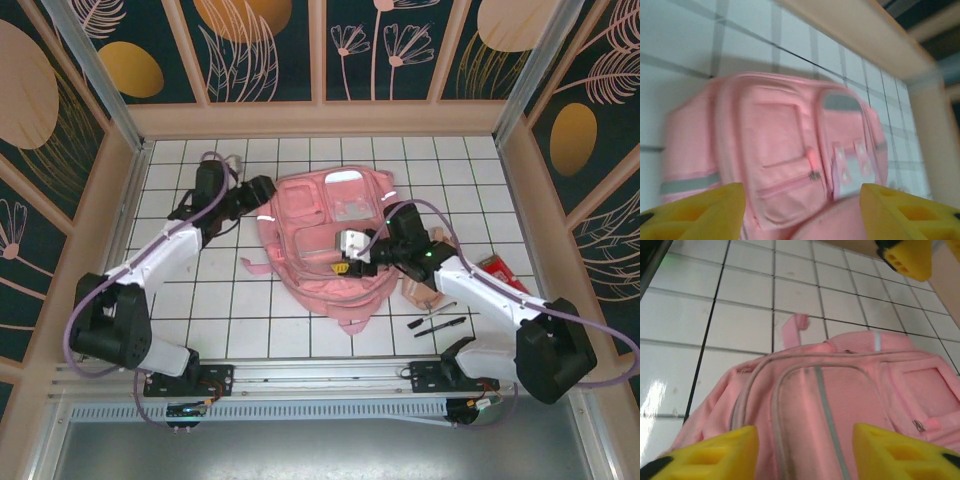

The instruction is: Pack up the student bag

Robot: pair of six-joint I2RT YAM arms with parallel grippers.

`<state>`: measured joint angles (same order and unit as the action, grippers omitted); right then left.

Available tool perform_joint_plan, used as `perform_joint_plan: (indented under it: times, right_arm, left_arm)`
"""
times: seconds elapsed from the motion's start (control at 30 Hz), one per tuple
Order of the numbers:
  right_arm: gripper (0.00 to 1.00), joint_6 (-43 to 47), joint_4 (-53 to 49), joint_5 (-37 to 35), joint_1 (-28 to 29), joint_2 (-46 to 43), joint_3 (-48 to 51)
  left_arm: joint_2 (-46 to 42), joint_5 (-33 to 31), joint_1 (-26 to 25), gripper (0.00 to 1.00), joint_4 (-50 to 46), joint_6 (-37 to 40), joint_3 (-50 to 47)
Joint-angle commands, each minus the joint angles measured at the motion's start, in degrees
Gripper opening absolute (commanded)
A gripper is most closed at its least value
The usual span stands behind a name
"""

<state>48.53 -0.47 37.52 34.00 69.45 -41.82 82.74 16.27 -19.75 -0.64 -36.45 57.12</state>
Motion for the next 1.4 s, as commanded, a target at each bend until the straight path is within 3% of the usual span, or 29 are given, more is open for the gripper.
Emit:
perform_joint_plan:
  times: [0.0,0.1,0.2,0.27,0.33,0.4,0.53,0.63,0.73,0.93,1.1,1.3,1.37]
  right_arm:
    - [0.99,-13.5,10.6,-2.8,-1.8,-5.2,1.7]
    - [0.99,-26.2,18.4,-18.8,-2.3,-11.0,4.9]
    - [0.99,-41.5,19.7,-44.2,-2.3,-16.2,5.4]
    - [0.99,-53.4,11.5,-62.2,-3.8,-18.2,2.5]
    - [0.99,-65.7,-0.5,-72.1,-6.8,-18.9,-1.0]
    - [0.99,-73.8,-10.7,-71.4,-10.9,-19.1,-2.9]
    - [0.99,-81.3,-21.5,-58.0,-20.5,-18.1,-2.7]
    - [0.97,-83.8,-26.4,-51.7,-25.9,-16.4,-1.6]
    - [0.94,-85.0,-28.2,-48.7,-29.3,-15.8,0.7]
    - [0.98,-86.3,-30.3,-41.9,-35.0,-11.2,4.0]
    - [0.99,-85.3,-31.5,-40.3,-38.3,-5.5,4.0]
    - [0.95,-82.5,-30.2,-36.2,-39.6,-2.9,4.2]
    - [0.95,-82.3,-29.9,-36.6,-39.6,-2.5,4.6]
  left_arm:
    - [-2.3,4.8,-8.9,0.62,-2.5,31.6,-0.7]
    - [-2.8,12.1,-15.2,0.65,-6.4,49.2,-1.1]
    - [-1.3,14.8,-19.8,0.66,-11.0,59.9,0.6]
    - [0.0,13.4,-22.1,0.69,-12.0,64.2,1.6]
    - [1.7,10.1,-24.2,0.71,-13.7,68.1,3.0]
    - [3.7,6.6,-25.8,0.71,-15.5,70.0,4.4]
    - [8.6,0.8,-28.4,0.7,-17.8,71.7,6.6]
    - [11.5,-7.4,-29.4,0.65,-17.2,69.9,8.6]
    - [13.0,-13.6,-29.4,0.53,-15.8,66.7,10.6]
    - [12.2,-16.6,-29.4,0.28,-9.8,62.6,10.0]
    - [11.5,-10.4,-29.4,0.46,-9.5,62.8,8.1]
    - [13.7,-8.7,-29.4,0.65,-12.4,63.7,7.8]
    - [13.7,-6.8,-29.4,0.65,-12.6,64.4,7.6]
